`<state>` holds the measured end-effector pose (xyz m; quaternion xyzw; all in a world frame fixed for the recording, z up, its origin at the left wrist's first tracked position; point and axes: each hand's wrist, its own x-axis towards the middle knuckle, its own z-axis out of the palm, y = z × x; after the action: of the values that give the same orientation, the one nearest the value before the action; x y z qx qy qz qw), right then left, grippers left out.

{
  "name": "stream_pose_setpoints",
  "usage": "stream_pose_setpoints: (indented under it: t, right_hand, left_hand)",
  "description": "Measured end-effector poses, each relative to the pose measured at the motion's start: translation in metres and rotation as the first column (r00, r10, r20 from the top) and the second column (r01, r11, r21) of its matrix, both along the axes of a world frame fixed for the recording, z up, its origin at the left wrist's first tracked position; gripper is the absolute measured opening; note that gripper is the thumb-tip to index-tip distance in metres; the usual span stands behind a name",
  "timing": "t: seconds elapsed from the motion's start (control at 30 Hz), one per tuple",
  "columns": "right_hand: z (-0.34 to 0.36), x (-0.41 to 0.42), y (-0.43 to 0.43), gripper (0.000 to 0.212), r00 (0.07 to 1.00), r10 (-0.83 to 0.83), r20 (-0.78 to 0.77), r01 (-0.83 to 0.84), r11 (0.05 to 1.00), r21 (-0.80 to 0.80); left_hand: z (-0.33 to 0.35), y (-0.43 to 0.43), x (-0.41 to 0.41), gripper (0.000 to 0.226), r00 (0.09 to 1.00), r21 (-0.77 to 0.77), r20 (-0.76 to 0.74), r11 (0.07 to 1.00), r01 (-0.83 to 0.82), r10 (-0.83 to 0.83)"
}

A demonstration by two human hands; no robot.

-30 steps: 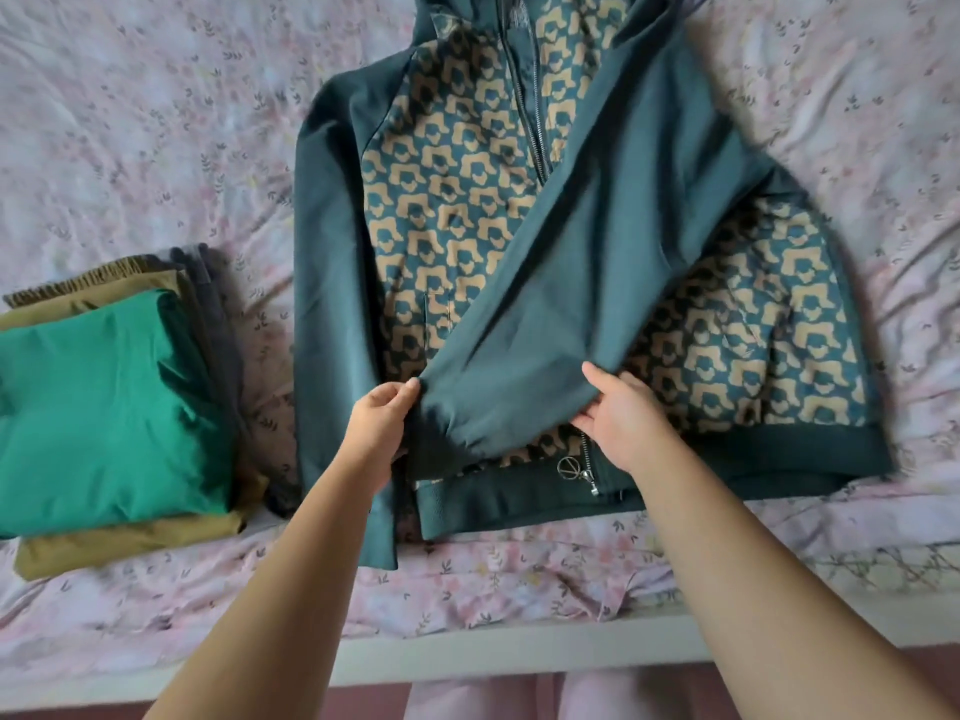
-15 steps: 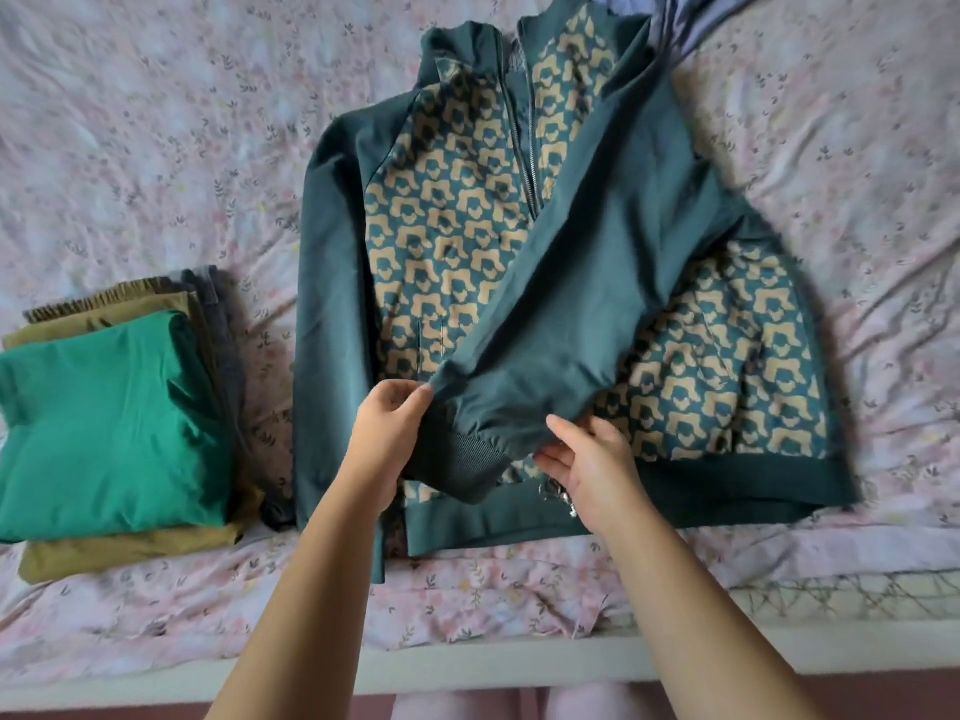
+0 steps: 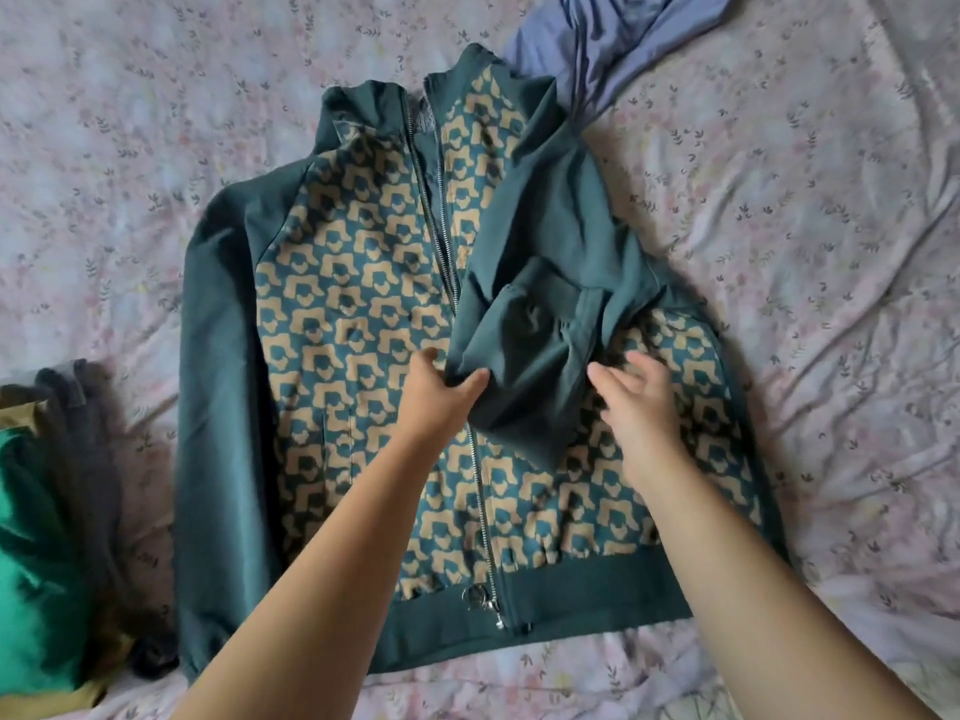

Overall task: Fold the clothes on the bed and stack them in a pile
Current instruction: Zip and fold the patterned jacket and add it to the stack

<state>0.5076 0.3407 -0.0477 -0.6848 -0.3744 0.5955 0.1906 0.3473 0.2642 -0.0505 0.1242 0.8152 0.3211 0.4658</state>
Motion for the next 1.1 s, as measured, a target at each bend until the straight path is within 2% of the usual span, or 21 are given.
stream_pose_setpoints:
  t: [0.07, 0.1, 0.17, 0.2, 0.27, 0.33, 0.4, 0.43, 0.5, 0.53, 0.57, 0.6, 0.63, 0.67, 0.73, 0.8, 0.83, 0.9, 0.93, 1.0, 1.1]
  right_hand:
    - [-0.009, -0.010, 0.002, 0.065, 0.999, 0.012, -0.037, -0.016, 0.992, -0.124]
    - [-0.013, -0.016, 0.002, 0.069, 0.998, -0.009, -0.064, -0.003, 0.982, -0.188]
    - [-0.023, -0.025, 0.002, 0.069, 0.998, 0.043, -0.042, -0.052, 0.973, -0.227]
    - [-0.025, -0.028, 0.001, 0.061, 0.997, 0.081, -0.020, -0.083, 0.973, -0.214]
    - [-0.030, -0.030, -0.005, 0.042, 0.990, 0.137, -0.031, -0.141, 0.974, -0.179]
    - [-0.036, -0.030, -0.015, 0.032, 0.973, 0.229, -0.039, -0.232, 0.959, -0.162]
    - [-0.037, -0.032, -0.024, 0.031, 0.913, 0.393, 0.107, -0.381, 0.917, -0.119]
    - [-0.038, -0.033, -0.027, 0.034, 0.863, 0.447, 0.235, -0.441, 0.894, -0.080]
    - [-0.035, -0.036, -0.029, 0.042, 0.765, 0.391, 0.511, -0.523, 0.841, 0.139]
    - [-0.032, -0.040, -0.029, 0.044, 0.736, 0.318, 0.598, -0.572, 0.764, 0.297]
    - [-0.034, -0.043, -0.030, 0.046, 0.704, 0.255, 0.663, -0.634, 0.647, 0.424]
    - [-0.036, -0.047, -0.032, 0.050, 0.656, 0.226, 0.720, -0.702, 0.532, 0.473]
    - [-0.042, -0.051, -0.035, 0.055, 0.586, 0.249, 0.771, -0.779, 0.436, 0.451]
    - [-0.047, -0.053, -0.039, 0.061, 0.484, 0.326, 0.812, -0.861, 0.341, 0.376]
    - [-0.057, -0.053, -0.040, 0.067, 0.221, 0.475, 0.852, -0.974, 0.158, 0.165]
    - [-0.066, -0.045, -0.033, 0.068, 0.020, 0.603, 0.797, -0.997, 0.072, -0.030]
    - [-0.069, -0.040, -0.029, 0.069, -0.010, 0.649, 0.761, -0.994, 0.073, -0.075]
    - [-0.069, -0.037, -0.027, 0.070, -0.024, 0.640, 0.768, -0.992, 0.080, -0.098]
    - [-0.065, -0.038, -0.030, 0.069, -0.009, 0.624, 0.781, -0.992, 0.093, -0.086]
    - [-0.056, -0.044, -0.042, 0.060, 0.088, 0.573, 0.815, -0.990, 0.144, 0.005]
    - [-0.044, -0.059, -0.070, 0.037, 0.208, 0.532, 0.821, -0.978, 0.105, 0.180]
  left_hand:
    - [-0.014, 0.005, 0.002, 0.068, 0.988, -0.018, 0.125, 0.996, -0.092, 0.094]
    - [-0.018, 0.007, 0.002, 0.059, 0.987, -0.008, 0.119, 0.994, -0.106, 0.106]
    - [-0.020, 0.009, 0.000, 0.030, 0.997, 0.059, -0.055, 0.997, -0.051, 0.055]
    - [-0.019, 0.008, -0.003, 0.019, 0.986, 0.096, -0.166, 0.995, -0.008, 0.024]
    - [-0.014, -0.001, -0.012, 0.014, 0.946, 0.116, -0.324, 0.992, 0.053, -0.013]
    - [-0.019, -0.016, -0.024, 0.016, 0.924, 0.035, -0.380, 0.998, 0.060, -0.043]
    - [-0.031, -0.032, -0.031, 0.019, 0.918, -0.122, -0.385, 0.991, 0.051, -0.095]
    - [-0.035, -0.037, -0.033, 0.022, 0.905, -0.198, -0.404, 0.978, 0.059, -0.136]
    - [-0.039, -0.042, -0.032, 0.030, 0.830, -0.248, -0.528, 0.968, 0.049, -0.177]
    - [-0.038, -0.042, -0.031, 0.034, 0.754, -0.203, -0.629, 0.976, 0.077, -0.190]
    - [-0.038, -0.040, -0.028, 0.037, 0.647, -0.145, -0.732, 0.976, 0.161, -0.216]
    - [-0.038, -0.038, -0.024, 0.039, 0.538, -0.108, -0.806, 0.955, 0.277, -0.247]
    - [-0.041, -0.036, -0.021, 0.041, 0.448, -0.114, -0.840, 0.907, 0.407, -0.307]
    - [-0.045, -0.036, -0.018, 0.045, 0.401, -0.171, -0.814, 0.833, 0.526, -0.420]
    - [-0.055, -0.038, -0.017, 0.055, 0.348, -0.329, -0.663, 0.675, 0.660, -0.663]
    - [-0.069, -0.045, -0.025, 0.059, 0.348, -0.455, -0.505, 0.586, 0.671, -0.790]
    - [-0.073, -0.050, -0.030, 0.059, 0.340, -0.483, -0.497, 0.580, 0.656, -0.798]
    - [-0.073, -0.060, -0.040, 0.057, 0.338, -0.479, -0.523, 0.598, 0.643, -0.783]
    - [-0.068, -0.067, -0.044, 0.054, 0.367, -0.456, -0.534, 0.625, 0.634, -0.761]
    - [-0.055, -0.086, -0.048, 0.049, 0.437, -0.351, -0.636, 0.742, 0.571, -0.636]
    - [-0.043, -0.136, -0.053, 0.040, 0.496, -0.227, -0.771, 0.900, 0.372, -0.400]
